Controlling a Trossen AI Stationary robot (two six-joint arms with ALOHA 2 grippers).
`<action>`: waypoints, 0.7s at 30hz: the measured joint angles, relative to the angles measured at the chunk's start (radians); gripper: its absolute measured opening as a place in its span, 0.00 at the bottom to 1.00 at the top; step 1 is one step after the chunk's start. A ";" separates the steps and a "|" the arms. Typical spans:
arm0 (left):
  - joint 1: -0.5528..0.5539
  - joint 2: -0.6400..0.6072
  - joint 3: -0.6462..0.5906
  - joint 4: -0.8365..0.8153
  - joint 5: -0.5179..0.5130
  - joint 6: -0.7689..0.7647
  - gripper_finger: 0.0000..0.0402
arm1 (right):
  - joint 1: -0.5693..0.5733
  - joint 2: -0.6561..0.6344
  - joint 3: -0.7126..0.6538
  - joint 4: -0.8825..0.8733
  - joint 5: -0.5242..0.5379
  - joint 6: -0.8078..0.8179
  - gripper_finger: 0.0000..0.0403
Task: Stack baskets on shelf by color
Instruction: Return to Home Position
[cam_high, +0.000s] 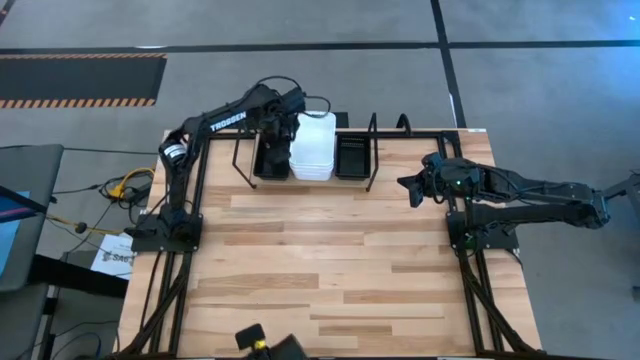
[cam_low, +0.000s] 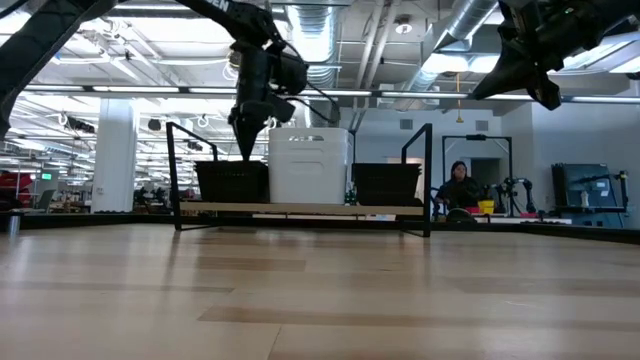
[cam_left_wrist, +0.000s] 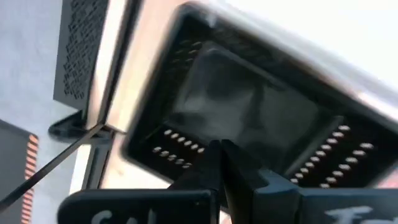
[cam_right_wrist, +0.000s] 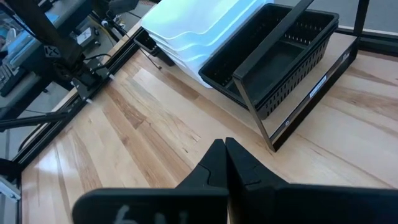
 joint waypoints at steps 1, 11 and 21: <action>-0.014 0.000 0.000 0.000 -0.002 0.000 0.00 | 0.000 0.000 0.000 0.000 0.000 0.000 0.01; -0.100 0.000 0.000 0.048 -0.009 -0.001 0.00 | 0.000 0.000 0.000 0.000 0.000 0.000 0.01; -0.141 0.000 0.000 0.086 0.000 -0.030 0.00 | 0.000 0.000 0.000 0.000 0.000 0.000 0.01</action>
